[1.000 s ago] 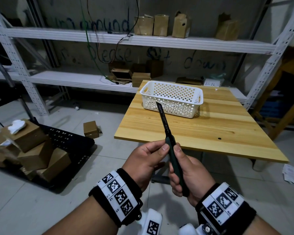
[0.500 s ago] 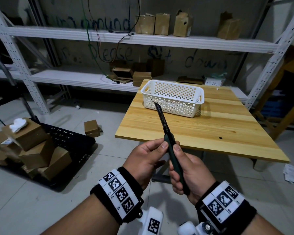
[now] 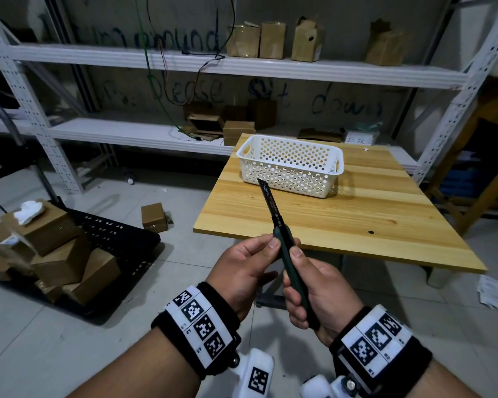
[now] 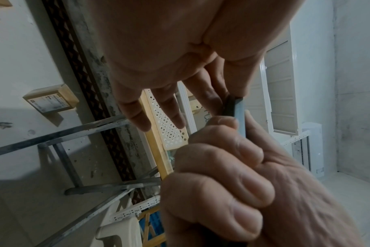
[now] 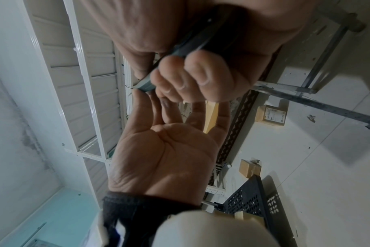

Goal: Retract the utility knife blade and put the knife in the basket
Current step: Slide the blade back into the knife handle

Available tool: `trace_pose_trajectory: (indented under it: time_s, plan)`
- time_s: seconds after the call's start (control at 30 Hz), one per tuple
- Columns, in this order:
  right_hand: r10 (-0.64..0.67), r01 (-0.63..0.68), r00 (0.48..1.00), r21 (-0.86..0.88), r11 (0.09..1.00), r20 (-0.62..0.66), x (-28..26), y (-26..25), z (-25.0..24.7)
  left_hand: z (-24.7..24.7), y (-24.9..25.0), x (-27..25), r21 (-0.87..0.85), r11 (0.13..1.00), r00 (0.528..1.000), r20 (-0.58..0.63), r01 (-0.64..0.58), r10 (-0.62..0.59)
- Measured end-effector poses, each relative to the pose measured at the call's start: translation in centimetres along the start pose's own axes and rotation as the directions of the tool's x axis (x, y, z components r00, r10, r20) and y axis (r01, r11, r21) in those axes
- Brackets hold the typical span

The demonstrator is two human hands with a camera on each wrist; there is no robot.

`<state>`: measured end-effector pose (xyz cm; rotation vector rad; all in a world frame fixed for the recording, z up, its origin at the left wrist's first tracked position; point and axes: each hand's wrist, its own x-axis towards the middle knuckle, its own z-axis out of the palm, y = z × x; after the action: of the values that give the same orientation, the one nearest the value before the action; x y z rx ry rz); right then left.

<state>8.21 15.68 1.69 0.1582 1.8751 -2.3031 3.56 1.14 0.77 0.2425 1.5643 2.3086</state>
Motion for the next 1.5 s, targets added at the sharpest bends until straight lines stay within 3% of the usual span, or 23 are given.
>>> trace_pose_trajectory:
  time_s: [1.5]
  plan:
    - [0.041,-0.047,0.997,0.104,0.993,0.067,0.03,0.08,0.37,-0.07,0.58,-0.38,0.012,1.0,1.0,-0.005,0.027,-0.027]
